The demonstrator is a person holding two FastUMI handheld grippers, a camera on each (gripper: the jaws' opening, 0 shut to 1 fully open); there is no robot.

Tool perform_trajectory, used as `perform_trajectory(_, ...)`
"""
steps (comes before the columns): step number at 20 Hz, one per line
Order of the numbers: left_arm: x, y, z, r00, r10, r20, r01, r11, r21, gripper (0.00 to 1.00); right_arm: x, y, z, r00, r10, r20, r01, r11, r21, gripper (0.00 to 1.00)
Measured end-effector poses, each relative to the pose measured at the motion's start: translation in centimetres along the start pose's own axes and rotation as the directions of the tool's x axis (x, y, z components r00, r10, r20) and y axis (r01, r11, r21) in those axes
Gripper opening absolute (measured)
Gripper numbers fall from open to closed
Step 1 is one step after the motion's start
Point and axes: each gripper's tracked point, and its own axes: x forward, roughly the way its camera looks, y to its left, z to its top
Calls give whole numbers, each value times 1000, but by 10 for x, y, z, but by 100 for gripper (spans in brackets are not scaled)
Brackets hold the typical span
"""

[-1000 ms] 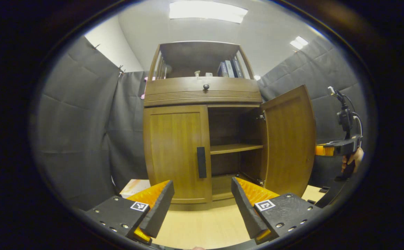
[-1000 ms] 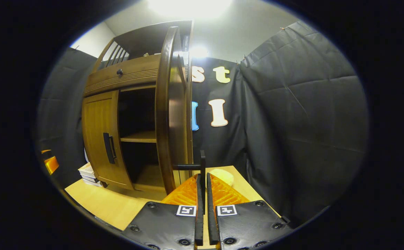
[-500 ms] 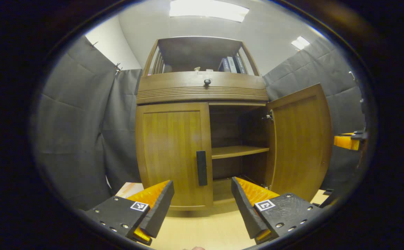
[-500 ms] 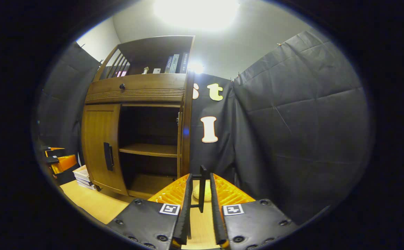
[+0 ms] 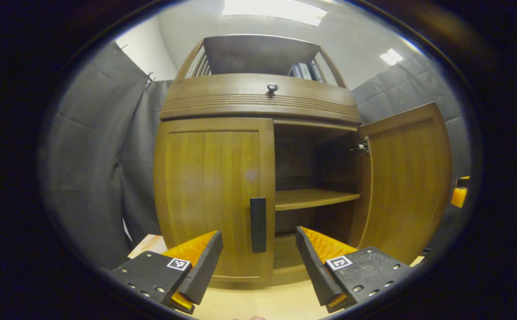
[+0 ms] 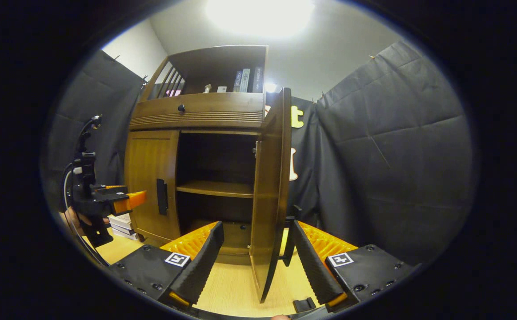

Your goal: Open the right door of the double-door shoe cabinet with the right hand, and open the left door with the left hand.

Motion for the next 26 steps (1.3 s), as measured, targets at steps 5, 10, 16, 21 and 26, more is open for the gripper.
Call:
perform_trajectory(5,45,-4,-2,1000,-10,7,9,999,37,95,13,10,-9,999,19,-27,-19,1000,5,96)
perform_trajectory(10,87,-4,-15,1000,3,-9,-3,1000,31,95,14,8,-11,1000,-1,-14,1,998,-65,97)
perform_trajectory(16,109,6,-37,998,39,-50,-36,997,67,95,11,11,-5,1000,20,-13,-20,1000,-9,97)
perform_trajectory(21,123,16,-68,991,77,-109,-78,997,-8,80,11,12,-3,999,31,-36,-31,999,-11,97)
perform_trajectory(26,129,18,-79,989,96,-116,-98,995,-11,57,10,14,0,998,45,-40,-45,999,4,98)
